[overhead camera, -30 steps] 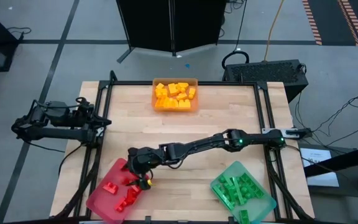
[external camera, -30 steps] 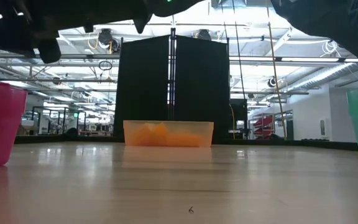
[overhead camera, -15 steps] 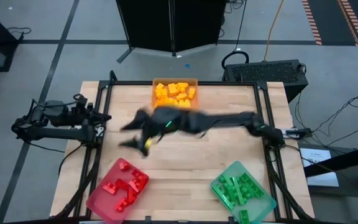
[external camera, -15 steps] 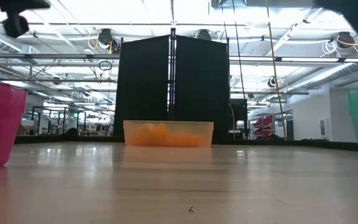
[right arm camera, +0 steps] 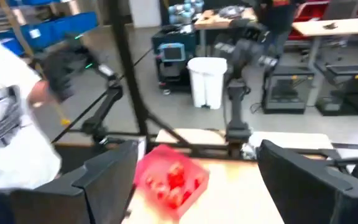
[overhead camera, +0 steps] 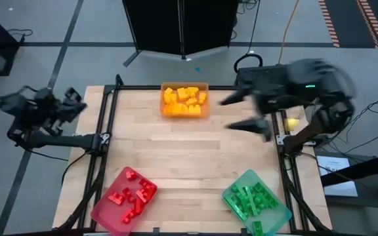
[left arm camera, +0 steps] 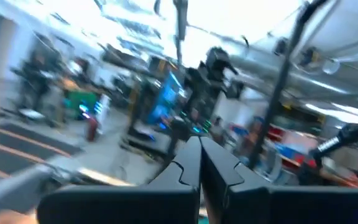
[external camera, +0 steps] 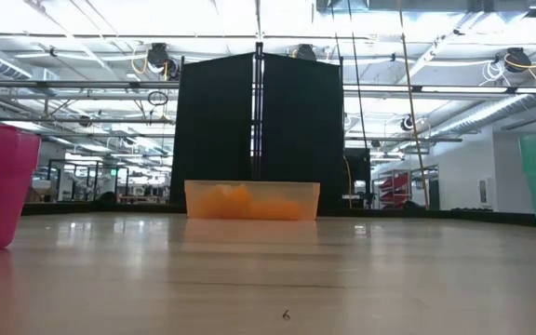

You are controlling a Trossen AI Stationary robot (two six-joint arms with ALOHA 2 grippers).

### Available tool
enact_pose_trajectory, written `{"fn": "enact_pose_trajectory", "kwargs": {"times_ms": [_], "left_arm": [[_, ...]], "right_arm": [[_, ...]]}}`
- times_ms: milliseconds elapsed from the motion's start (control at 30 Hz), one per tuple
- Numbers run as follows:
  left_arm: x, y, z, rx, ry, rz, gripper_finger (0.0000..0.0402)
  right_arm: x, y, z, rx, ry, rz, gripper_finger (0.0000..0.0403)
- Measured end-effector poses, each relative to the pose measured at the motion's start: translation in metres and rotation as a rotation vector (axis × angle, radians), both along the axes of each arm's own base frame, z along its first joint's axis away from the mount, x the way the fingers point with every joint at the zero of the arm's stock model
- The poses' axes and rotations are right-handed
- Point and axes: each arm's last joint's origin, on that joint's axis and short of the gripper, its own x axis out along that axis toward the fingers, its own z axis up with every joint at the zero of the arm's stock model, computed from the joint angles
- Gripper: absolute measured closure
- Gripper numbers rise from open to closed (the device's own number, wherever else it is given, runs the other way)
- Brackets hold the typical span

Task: Sort blocks
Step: Return to Home Position

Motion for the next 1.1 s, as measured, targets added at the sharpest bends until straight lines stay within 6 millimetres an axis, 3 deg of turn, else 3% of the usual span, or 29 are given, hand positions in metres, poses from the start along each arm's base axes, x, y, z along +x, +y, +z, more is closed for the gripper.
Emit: {"fn": "enact_pose_trajectory", "kwargs": {"times_ms": [233, 367, 600, 733, 867, 1100], "left_arm": [[-0.041, 0.003, 0.031, 0.082, -0.128, 0.126, 0.0398], [-0.055, 0.004, 0.040, 0.085, -0.174, 0.159, 0.0398], [-0.053, 0.006, 0.027, 0.066, -0.031, 0.196, 0.0398], [-0.058, 0.009, 0.007, -0.021, 0.027, 0.273, 0.0398], [-0.062, 0.011, -0.019, -0.043, 0.024, 0.329, 0.0398], [-0.031, 0.011, -0.037, -0.052, 0.129, 0.374, 0.0398]], "right_arm": [[-0.146, -0.015, 0.026, 0.013, -0.103, 0.043, 0.0081], [-0.202, -0.024, 0.024, -0.040, -0.184, 0.066, 0.0081], [-0.239, -0.026, -0.010, -0.171, -0.193, 0.246, 0.0081], [-0.254, -0.030, -0.042, -0.130, -0.243, 0.197, 0.0081], [-0.252, -0.029, -0.090, -0.135, -0.302, 0.201, 0.0081], [-0.260, -0.030, -0.174, -0.074, -0.569, 0.203, 0.0080]]}}
